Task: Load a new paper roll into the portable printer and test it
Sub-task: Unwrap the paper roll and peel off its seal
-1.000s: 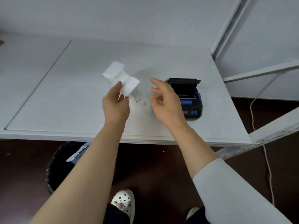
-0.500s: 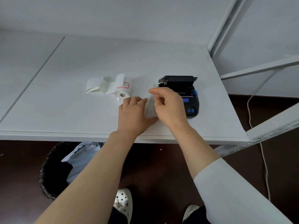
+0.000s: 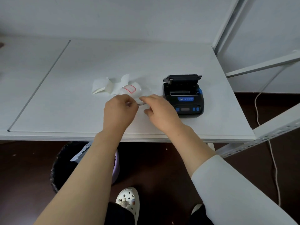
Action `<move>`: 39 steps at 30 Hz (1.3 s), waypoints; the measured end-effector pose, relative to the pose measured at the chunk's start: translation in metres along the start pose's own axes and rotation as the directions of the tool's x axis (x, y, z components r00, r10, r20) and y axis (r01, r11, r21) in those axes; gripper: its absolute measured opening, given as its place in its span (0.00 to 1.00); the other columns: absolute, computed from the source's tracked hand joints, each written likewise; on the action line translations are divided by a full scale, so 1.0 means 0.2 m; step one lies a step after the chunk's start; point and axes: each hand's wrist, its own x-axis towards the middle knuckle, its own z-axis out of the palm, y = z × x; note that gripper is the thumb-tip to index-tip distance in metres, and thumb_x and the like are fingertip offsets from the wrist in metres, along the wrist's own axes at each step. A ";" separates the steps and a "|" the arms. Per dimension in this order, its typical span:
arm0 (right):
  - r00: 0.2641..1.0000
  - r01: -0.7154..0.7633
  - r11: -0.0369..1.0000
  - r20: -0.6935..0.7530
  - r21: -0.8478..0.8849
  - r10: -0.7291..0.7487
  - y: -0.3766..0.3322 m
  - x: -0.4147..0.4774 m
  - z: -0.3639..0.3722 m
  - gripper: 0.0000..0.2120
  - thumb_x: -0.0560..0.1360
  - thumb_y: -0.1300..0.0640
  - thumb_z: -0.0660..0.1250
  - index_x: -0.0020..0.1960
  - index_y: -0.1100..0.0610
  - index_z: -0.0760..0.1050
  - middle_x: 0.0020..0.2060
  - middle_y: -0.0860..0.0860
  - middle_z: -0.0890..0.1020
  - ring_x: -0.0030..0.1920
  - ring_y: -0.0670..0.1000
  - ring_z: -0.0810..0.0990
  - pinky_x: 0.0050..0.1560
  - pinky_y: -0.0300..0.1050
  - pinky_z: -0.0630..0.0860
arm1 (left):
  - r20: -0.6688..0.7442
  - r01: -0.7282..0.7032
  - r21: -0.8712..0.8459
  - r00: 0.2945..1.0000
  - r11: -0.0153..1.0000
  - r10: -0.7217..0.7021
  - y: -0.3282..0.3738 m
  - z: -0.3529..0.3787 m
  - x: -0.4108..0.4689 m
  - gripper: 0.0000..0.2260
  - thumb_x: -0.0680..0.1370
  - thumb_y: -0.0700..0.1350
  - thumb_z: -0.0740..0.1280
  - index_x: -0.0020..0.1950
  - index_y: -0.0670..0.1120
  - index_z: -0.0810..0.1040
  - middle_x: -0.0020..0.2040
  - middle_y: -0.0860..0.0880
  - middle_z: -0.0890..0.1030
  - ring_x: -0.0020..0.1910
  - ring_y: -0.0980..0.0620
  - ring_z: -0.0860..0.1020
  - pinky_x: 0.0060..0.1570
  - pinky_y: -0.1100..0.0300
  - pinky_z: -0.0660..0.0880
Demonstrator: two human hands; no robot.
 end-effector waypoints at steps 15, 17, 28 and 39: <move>0.943 -0.113 0.829 -0.205 0.548 0.264 -0.08 0.07 -0.01 0.05 0.70 0.59 0.71 0.44 0.59 0.84 0.40 0.57 0.86 0.44 0.58 0.83 0.51 0.55 0.79 | 0.361 0.509 -0.611 0.861 0.607 -0.358 0.06 -0.10 0.05 0.06 0.72 0.34 0.64 0.36 0.39 0.79 0.41 0.39 0.80 0.38 0.45 0.80 0.46 0.59 0.82; 0.940 -0.109 0.792 -0.198 0.601 0.280 -0.08 0.07 -0.02 0.06 0.69 0.60 0.72 0.44 0.60 0.84 0.40 0.57 0.86 0.44 0.56 0.83 0.51 0.52 0.78 | 0.376 0.510 -0.644 0.860 0.570 -0.345 0.06 -0.10 0.05 0.05 0.71 0.34 0.66 0.37 0.39 0.80 0.42 0.39 0.82 0.40 0.45 0.81 0.48 0.57 0.82; 0.932 -0.139 0.701 -0.146 0.699 0.331 -0.06 0.08 -0.03 0.04 0.67 0.60 0.75 0.40 0.60 0.83 0.31 0.48 0.81 0.33 0.44 0.79 0.39 0.39 0.77 | 0.357 0.462 -0.691 0.887 0.556 -0.294 0.07 -0.07 0.04 0.01 0.72 0.35 0.69 0.42 0.38 0.81 0.40 0.41 0.83 0.41 0.47 0.83 0.48 0.59 0.81; 0.948 -0.103 0.767 -0.171 0.633 0.269 -0.06 0.08 -0.06 0.03 0.68 0.64 0.72 0.41 0.61 0.83 0.30 0.46 0.81 0.36 0.47 0.80 0.45 0.43 0.78 | 0.354 0.476 -0.703 0.879 0.528 -0.321 0.10 -0.08 0.05 0.09 0.71 0.32 0.65 0.32 0.39 0.80 0.35 0.40 0.81 0.38 0.45 0.81 0.46 0.58 0.82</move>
